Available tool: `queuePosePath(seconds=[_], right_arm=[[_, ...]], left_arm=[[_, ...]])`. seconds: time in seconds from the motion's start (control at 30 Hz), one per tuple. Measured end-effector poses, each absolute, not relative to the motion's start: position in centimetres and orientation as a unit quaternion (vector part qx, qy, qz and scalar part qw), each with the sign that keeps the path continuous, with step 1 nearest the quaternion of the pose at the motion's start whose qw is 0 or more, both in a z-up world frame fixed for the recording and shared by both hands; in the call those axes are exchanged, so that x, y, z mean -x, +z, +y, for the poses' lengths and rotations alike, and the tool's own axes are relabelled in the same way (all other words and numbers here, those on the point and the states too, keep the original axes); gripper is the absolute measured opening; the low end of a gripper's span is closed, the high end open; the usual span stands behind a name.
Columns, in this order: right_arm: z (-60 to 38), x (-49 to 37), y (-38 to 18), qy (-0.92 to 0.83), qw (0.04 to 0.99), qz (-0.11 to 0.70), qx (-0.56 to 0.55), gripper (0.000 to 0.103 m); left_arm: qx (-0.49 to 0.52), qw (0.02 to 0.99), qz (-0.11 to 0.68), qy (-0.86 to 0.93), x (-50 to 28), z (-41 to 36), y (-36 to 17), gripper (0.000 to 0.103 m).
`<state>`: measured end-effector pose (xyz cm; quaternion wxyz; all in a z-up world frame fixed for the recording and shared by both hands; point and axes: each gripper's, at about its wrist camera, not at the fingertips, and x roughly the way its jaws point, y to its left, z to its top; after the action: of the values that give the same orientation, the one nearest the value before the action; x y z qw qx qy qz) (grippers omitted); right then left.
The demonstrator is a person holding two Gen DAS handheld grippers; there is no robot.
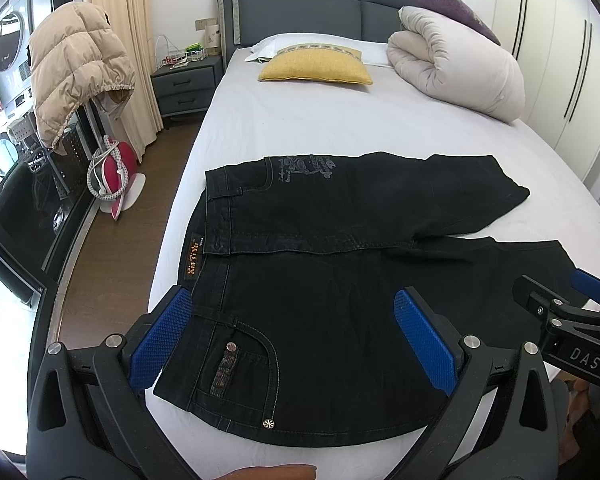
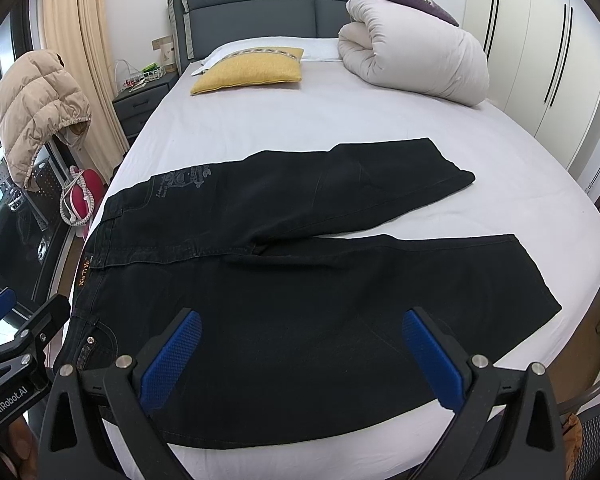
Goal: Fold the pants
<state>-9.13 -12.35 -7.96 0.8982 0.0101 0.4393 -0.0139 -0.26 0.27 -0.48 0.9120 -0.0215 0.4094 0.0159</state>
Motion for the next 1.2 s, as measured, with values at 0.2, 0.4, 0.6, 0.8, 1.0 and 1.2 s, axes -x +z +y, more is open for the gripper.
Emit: queuePosePath(seconds=[0.2,0.4,0.6,0.8,1.0,1.2], right_arm=[[-12.2,9.4,-8.4,-0.013,0.898,0.440,-0.010,0.103],[-12.0,9.4,-8.7,-0.012,0.897,0.442,-0.010,0.103],[-12.2,8.7,-8.8,-0.006,0.895,0.446,-0.012,0.103],[-12.9,7.2,-8.7,0.019,0.900,0.435,-0.017,0.103],[-14.2,3.7,-8.6,0.052,0.906,0.420,-0.024,0.103],[-15.6,-1.4,-9.3,0.096,0.901,0.423,-0.030,0.103]], left_arm=[[0.023,0.911,0.411,0.015,0.3,0.2,-0.8,0.103],[0.020,0.914,0.404,0.021,0.0,0.3,-1.0,0.103],[-0.016,0.936,0.350,0.030,0.0,0.2,-0.1,0.103],[-0.114,0.935,0.334,-0.025,-2.1,-0.3,0.3,0.103],[-0.145,0.919,0.364,-0.030,-8.1,1.5,-0.1,0.103],[-0.141,0.902,0.407,0.036,-14.3,4.1,-3.1,0.103]])
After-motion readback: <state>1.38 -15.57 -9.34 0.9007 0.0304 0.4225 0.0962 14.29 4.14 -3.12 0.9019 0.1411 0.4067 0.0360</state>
